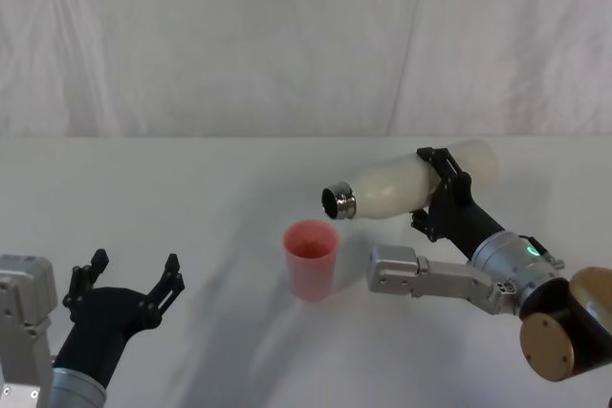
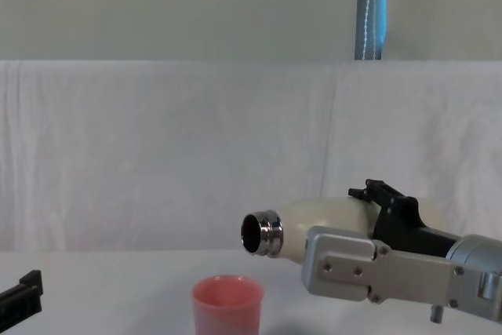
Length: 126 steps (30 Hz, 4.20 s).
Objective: Grasp the thermos with one hand and pour water into the cup lid.
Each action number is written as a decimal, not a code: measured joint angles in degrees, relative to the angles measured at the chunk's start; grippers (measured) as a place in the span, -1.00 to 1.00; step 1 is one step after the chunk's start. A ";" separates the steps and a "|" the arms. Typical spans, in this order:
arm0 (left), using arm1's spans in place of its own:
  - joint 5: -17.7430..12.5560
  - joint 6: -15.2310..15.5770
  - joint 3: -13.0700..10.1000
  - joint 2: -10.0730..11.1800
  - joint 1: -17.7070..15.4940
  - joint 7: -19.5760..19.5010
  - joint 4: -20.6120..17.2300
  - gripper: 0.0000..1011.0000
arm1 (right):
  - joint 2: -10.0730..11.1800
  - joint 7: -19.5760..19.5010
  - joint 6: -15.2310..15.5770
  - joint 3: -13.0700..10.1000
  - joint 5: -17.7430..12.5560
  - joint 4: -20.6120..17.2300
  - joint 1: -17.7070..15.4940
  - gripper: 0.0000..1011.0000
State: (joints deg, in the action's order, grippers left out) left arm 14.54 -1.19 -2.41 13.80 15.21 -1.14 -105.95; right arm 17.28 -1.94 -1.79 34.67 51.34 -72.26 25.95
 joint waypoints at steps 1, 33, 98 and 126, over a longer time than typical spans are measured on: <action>0.00 0.00 0.00 0.00 0.00 0.00 0.00 0.98 | 0.01 0.04 0.03 -0.07 -0.12 -0.15 -0.04 0.90; 0.00 0.00 0.00 0.00 0.00 0.00 0.00 0.98 | -1.84 7.68 0.30 -8.16 -15.98 -9.62 -6.90 0.90; 0.00 0.00 0.00 0.00 0.00 0.00 0.00 0.98 | -12.21 12.67 7.06 -23.74 -59.42 -10.37 -13.27 0.90; 0.00 0.00 0.00 0.00 0.00 0.00 0.00 0.98 | -13.06 12.90 3.87 -21.24 -59.59 -3.93 -9.28 0.90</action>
State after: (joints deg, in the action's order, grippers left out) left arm 14.54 -1.19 -2.42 13.80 15.21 -1.14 -105.95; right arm 4.22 10.96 2.08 13.43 -8.26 -76.19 16.67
